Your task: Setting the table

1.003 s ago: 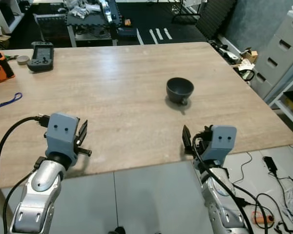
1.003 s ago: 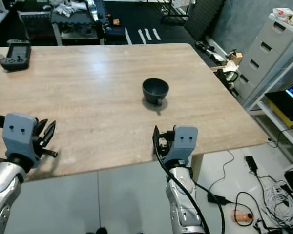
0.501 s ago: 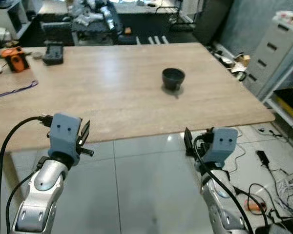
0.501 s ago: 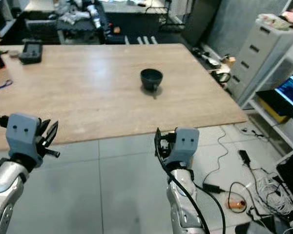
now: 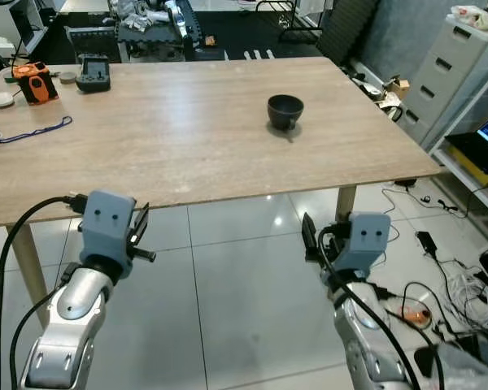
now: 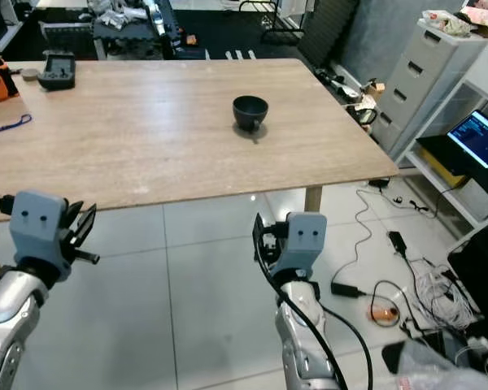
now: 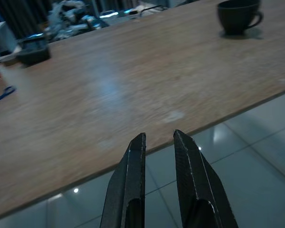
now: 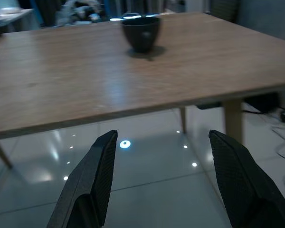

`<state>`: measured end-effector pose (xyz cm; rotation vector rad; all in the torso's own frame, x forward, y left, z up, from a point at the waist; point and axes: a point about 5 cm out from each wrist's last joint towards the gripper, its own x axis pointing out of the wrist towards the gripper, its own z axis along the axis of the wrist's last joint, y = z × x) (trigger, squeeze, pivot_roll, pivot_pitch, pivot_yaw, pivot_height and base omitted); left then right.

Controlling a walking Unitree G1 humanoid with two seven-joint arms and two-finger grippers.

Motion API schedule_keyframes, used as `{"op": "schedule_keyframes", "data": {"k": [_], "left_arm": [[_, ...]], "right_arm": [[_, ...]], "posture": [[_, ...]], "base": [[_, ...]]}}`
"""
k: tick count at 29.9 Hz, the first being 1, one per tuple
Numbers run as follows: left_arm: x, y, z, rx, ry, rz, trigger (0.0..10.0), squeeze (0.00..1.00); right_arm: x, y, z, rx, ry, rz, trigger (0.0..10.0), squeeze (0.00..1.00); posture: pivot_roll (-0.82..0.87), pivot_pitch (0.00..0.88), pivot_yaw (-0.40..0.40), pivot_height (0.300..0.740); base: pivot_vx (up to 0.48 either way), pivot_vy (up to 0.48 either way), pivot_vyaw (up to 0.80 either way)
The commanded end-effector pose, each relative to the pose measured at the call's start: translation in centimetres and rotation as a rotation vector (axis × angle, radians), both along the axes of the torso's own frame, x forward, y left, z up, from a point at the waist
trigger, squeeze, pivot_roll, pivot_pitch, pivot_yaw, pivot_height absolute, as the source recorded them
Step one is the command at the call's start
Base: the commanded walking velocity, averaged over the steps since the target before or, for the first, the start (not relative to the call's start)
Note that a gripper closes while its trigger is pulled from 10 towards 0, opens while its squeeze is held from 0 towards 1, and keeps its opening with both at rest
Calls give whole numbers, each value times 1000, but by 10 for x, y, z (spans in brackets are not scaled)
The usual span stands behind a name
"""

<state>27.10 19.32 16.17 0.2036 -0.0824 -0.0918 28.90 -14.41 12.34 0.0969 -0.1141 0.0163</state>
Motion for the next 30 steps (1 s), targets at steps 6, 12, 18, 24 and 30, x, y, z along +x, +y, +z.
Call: {"op": "schedule_keyframes", "data": {"k": [6, 12, 18, 24, 30], "left_arm": [[1, -2, -6, -9, 35, -2, 10000, 0], [0, 0, -21, -24, 98, 6, 10000, 0], [-17, 16, -89, -72, 372, 30, 10000, 0], [-41, 23, -129, -85, 526, 27, 10000, 0], [-47, 25, -138, -79, 546, 32, 10000, 0]], "right_arm": [[-2, -5, -6, -1, 29, -16, 10000, 0], [-5, -12, -26, -53, 107, 6, 10000, 0], [-24, -27, -95, -173, 398, 130, 10000, 0], [-47, -46, -135, -223, 599, 115, 10000, 0], [-65, -56, -158, -251, 716, 100, 10000, 0]], "posture": [[46, 34, 27, 740], [42, 30, 28, 740], [39, 31, 26, 740], [34, 34, 25, 740], [37, 38, 22, 740]], "base": [[0, 0, -800], [0, 0, -800], [0, 0, -788], [0, 0, -781], [0, 0, -781]]}}
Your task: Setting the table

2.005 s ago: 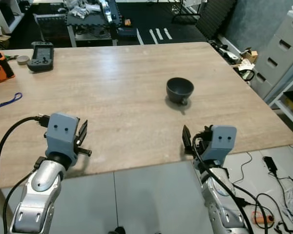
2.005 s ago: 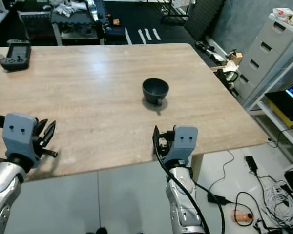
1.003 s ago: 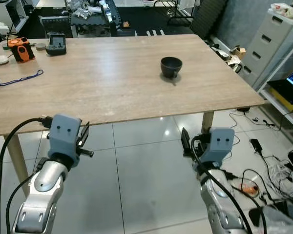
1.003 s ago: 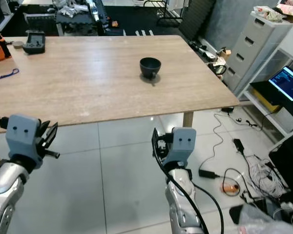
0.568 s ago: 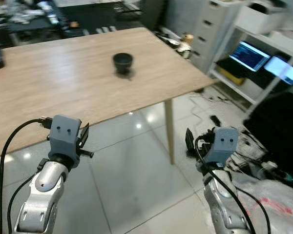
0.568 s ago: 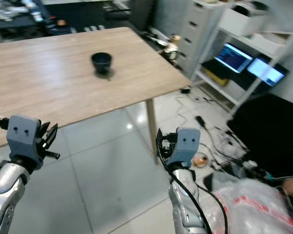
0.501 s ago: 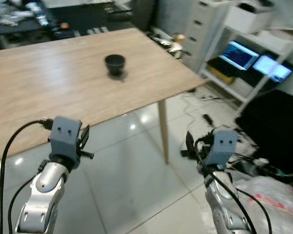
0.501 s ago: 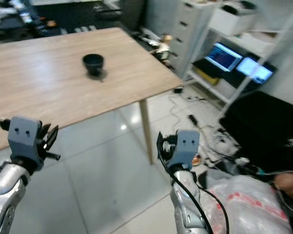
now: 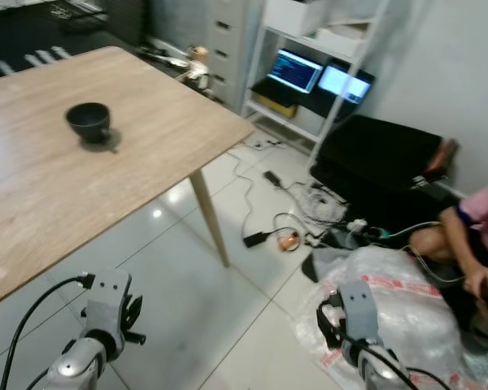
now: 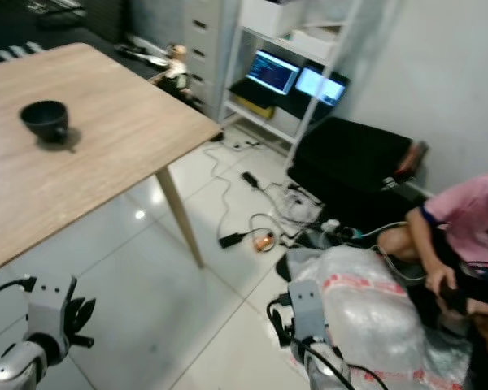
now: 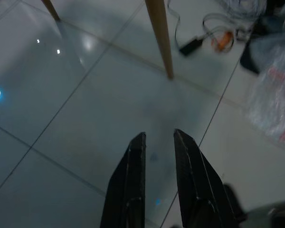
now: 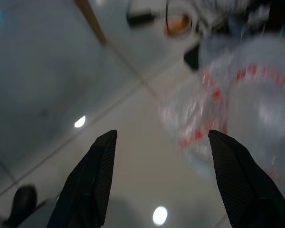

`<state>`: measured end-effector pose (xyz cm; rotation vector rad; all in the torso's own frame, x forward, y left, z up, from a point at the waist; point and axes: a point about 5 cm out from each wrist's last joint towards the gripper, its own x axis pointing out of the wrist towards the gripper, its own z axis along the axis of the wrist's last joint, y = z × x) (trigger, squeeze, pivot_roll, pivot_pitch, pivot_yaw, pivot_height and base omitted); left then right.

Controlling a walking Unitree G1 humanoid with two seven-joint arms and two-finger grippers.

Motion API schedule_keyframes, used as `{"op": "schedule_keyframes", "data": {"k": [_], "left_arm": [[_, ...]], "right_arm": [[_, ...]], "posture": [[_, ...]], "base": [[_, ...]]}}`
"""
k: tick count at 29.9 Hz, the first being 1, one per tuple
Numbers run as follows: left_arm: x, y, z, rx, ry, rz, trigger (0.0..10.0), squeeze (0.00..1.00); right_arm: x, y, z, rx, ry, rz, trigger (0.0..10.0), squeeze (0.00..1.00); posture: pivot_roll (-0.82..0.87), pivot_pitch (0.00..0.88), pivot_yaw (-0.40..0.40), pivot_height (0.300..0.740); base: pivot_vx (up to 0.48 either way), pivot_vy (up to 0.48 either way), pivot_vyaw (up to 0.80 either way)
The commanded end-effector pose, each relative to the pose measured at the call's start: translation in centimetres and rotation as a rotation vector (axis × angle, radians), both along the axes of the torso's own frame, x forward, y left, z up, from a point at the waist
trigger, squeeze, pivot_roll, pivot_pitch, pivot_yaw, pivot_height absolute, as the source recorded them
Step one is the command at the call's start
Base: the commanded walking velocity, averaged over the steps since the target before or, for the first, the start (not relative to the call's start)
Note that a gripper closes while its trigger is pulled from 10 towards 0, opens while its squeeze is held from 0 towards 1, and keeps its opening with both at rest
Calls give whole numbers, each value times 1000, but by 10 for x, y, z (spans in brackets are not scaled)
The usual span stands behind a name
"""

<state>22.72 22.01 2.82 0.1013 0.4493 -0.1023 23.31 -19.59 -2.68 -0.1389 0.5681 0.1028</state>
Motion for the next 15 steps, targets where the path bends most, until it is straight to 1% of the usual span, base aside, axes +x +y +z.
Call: {"op": "schedule_keyframes", "data": {"k": [1, 4, 5, 7, 8, 12, 15], "left_arm": [[-3, -2, -4, -5, 10, -9, 10000, 0], [-4, -2, -4, 6, -1, -24, 10000, 0], [-4, -2, -4, 18, -6, -45, 10000, 0], [-4, -2, -5, 22, -6, -53, 10000, 0], [-3, -5, -5, 32, -16, -87, 10000, 0], [-2, -10, -4, 37, -47, -116, 10000, 0], [-3, -16, -6, -4, -18, -171, 10000, 0]], "right_arm": [[-11, -4, -10, -12, 47, -4, 10000, 0], [-13, -2, -11, -3, 44, 3, 10000, 0], [-11, 0, -11, 6, 32, 10, 10000, 0], [-10, 1, -11, 9, 28, 12, 10000, 0], [-6, 3, -9, 19, 6, 14, 10000, 0], [-3, 5, -7, 23, -11, 15, 10000, 0], [-1, 5, -6, 23, -18, 17, 10000, 0]], "posture": [[37, 38, 22, 740], [37, 38, 22, 740], [30, 43, 24, 740], [30, 43, 24, 740], [30, 43, 24, 740], [28, 43, 24, 740], [26, 44, 25, 740]], "base": [[0, 0, -781], [0, 0, -781], [0, 0, -781], [0, 0, -781], [0, 0, -781], [0, 0, -781], [0, 0, -781]]}}
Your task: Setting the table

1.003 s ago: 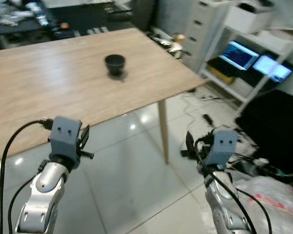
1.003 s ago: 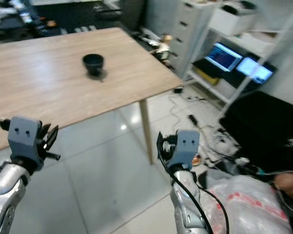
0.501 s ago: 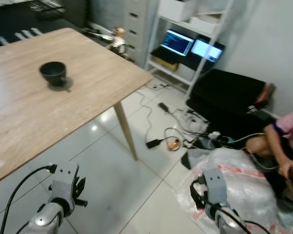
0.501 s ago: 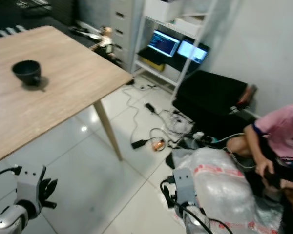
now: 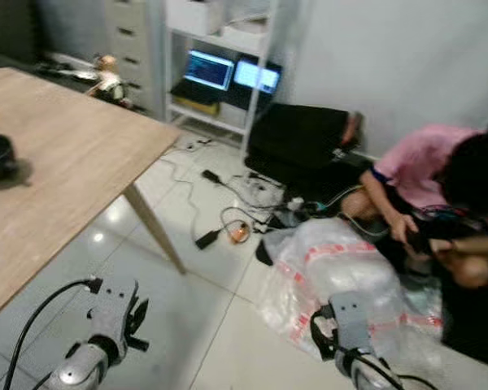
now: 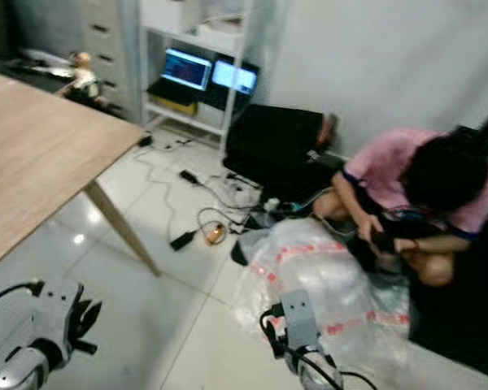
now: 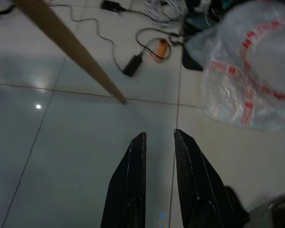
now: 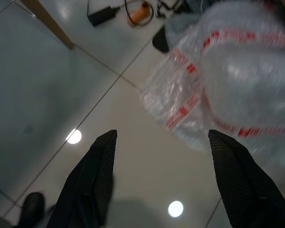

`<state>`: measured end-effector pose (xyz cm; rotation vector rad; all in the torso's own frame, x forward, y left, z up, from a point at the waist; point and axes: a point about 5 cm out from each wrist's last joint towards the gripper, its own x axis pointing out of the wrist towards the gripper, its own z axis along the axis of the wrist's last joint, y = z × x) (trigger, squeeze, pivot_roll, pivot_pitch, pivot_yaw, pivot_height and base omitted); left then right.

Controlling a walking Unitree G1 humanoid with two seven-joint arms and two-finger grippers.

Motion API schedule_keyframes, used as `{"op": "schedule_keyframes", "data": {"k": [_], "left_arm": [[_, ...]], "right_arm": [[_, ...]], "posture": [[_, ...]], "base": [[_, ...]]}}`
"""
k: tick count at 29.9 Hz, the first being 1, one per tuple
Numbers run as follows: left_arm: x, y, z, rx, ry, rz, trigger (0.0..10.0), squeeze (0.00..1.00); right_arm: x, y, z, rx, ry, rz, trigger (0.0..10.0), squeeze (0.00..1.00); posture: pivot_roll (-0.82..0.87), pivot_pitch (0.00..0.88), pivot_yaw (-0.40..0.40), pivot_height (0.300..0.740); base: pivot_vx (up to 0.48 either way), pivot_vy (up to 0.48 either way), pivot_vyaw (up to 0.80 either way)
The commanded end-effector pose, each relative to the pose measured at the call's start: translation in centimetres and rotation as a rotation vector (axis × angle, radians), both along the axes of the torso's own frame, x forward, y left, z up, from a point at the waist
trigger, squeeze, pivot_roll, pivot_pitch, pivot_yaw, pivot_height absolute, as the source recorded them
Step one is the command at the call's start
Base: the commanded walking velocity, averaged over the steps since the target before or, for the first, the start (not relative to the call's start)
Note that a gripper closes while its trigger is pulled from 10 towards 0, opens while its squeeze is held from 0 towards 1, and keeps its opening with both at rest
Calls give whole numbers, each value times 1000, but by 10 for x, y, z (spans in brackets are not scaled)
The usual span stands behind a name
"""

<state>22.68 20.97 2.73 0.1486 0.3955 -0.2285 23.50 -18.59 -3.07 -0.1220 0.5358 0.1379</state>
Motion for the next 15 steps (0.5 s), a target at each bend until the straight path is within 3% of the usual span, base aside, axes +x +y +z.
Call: {"op": "schedule_keyframes", "data": {"k": [1, 8, 15], "left_arm": [[-3, -6, -5, -23, 33, -45, 10000, 0], [0, -1, -8, -30, 53, 26, 10000, 0], [2, 0, -5, -21, 42, 25, 10000, 0]], "right_arm": [[-3, -5, -2, -5, 10, -13, 10000, 0], [-5, -5, -4, -6, 5, -16, 10000, 0], [-6, -5, -5, -7, 4, -20, 10000, 0]], "posture": [[25, 45, 25, 740], [20, 48, 26, 740], [19, 50, 27, 740]], "base": [[0, 0, -781], [0, 0, -781], [0, 0, -781]]}}
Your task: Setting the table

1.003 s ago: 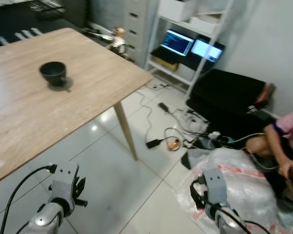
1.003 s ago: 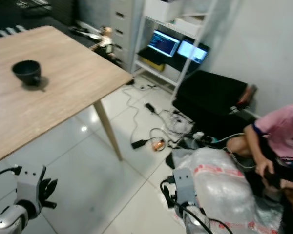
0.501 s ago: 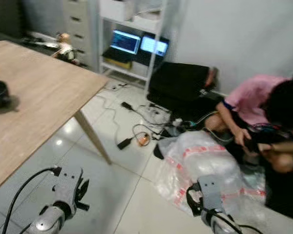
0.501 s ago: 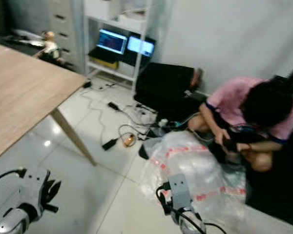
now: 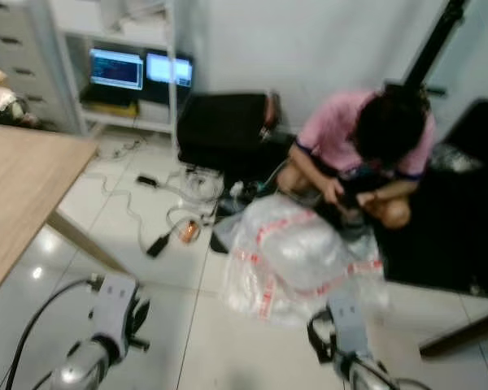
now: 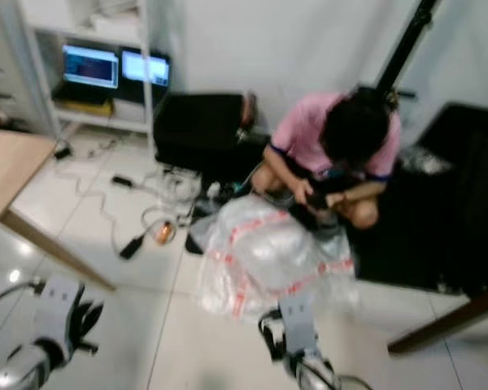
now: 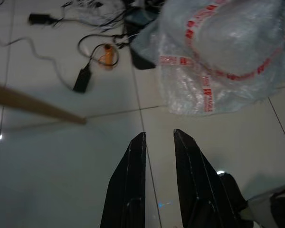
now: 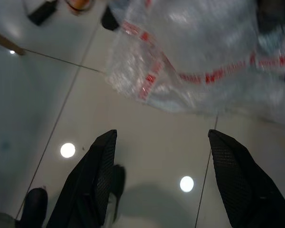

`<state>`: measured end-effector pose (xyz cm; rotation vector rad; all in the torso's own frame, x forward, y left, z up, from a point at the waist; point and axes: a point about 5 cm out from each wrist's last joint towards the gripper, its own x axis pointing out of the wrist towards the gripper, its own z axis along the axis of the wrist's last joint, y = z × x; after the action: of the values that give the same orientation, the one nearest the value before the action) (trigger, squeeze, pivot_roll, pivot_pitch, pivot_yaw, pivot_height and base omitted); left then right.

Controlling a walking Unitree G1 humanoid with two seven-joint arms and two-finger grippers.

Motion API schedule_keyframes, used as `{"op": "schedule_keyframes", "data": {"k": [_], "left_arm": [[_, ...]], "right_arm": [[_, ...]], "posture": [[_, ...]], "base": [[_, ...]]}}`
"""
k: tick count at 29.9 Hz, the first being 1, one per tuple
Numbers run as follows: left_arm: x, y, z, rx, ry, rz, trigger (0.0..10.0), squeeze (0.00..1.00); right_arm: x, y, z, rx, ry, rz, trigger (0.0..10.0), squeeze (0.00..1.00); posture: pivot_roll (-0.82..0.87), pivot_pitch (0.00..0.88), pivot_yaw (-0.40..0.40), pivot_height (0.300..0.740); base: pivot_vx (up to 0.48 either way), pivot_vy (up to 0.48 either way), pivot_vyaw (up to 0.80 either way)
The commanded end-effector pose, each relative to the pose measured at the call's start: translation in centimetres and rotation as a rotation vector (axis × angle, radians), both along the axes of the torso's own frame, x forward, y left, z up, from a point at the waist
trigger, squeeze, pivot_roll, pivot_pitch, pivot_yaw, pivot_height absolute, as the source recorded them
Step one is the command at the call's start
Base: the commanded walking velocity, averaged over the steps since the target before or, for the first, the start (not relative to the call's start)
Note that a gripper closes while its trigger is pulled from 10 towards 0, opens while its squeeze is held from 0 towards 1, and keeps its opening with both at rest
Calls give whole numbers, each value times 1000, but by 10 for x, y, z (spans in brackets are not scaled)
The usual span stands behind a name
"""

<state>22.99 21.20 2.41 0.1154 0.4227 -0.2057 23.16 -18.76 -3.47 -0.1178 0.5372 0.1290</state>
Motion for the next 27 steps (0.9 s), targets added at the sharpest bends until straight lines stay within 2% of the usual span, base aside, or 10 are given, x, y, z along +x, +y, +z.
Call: {"op": "schedule_keyframes", "data": {"k": [1, 14, 27], "left_arm": [[0, -2, -2, 4, 14, -5, 10000, 0], [13, -10, 16, 18, -57, -33, 10000, 0], [13, -10, 15, 46, -54, -38, 10000, 0]], "right_arm": [[-2, -4, -1, -8, 2, -11, 10000, 0], [0, -2, 1, -7, -18, -6, 10000, 0], [1, -1, 1, -9, -21, 2, 10000, 0]], "posture": [[19, 50, 27, 740], [21, 46, 29, 740], [20, 34, 29, 740]], "base": [[0, 0, -781], [0, 0, -781], [0, 0, -781]]}}
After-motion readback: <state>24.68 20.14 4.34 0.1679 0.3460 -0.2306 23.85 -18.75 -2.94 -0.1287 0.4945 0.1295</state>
